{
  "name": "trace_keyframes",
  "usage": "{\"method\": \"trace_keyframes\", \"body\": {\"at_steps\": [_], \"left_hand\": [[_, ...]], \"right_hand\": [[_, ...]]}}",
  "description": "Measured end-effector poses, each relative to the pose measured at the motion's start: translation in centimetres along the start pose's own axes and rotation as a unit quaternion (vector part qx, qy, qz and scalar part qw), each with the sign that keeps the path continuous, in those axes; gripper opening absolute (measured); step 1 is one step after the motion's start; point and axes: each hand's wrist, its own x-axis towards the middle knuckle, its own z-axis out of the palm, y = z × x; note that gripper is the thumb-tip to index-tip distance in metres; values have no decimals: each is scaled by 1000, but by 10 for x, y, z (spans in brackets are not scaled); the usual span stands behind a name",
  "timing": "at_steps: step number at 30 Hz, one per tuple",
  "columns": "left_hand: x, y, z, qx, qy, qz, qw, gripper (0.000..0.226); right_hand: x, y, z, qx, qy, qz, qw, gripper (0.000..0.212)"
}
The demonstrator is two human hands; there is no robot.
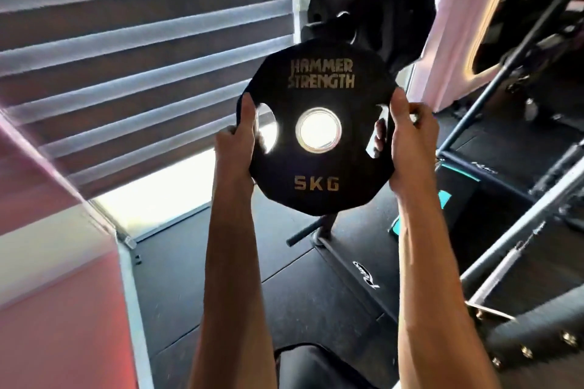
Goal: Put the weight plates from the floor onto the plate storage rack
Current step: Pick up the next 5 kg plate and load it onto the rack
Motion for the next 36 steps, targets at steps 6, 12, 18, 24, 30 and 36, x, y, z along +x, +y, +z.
{"method": "trace_keyframes", "body": {"at_steps": [6,12,18,24,30,36], "left_hand": [[68,16,18,-66,-38,33,997,58],[137,35,36,-81,-83,45,992,58],[197,53,47,-108,-151,66,980,55],[240,54,58,-137,-201,71,967,60],[257,53,76,-191,-271,56,942,51],[268,48,92,-203,-329,38,921,55]], "right_hand": [[52,-4,35,-40,40,-49,997,38],[87,-1,66,-31,91,-92,991,35],[109,-5,105,-19,152,-149,977,38],[115,1,132,-18,210,-216,953,35],[107,1,145,-43,269,-256,928,30],[108,8,146,-43,307,-275,910,28]]}}
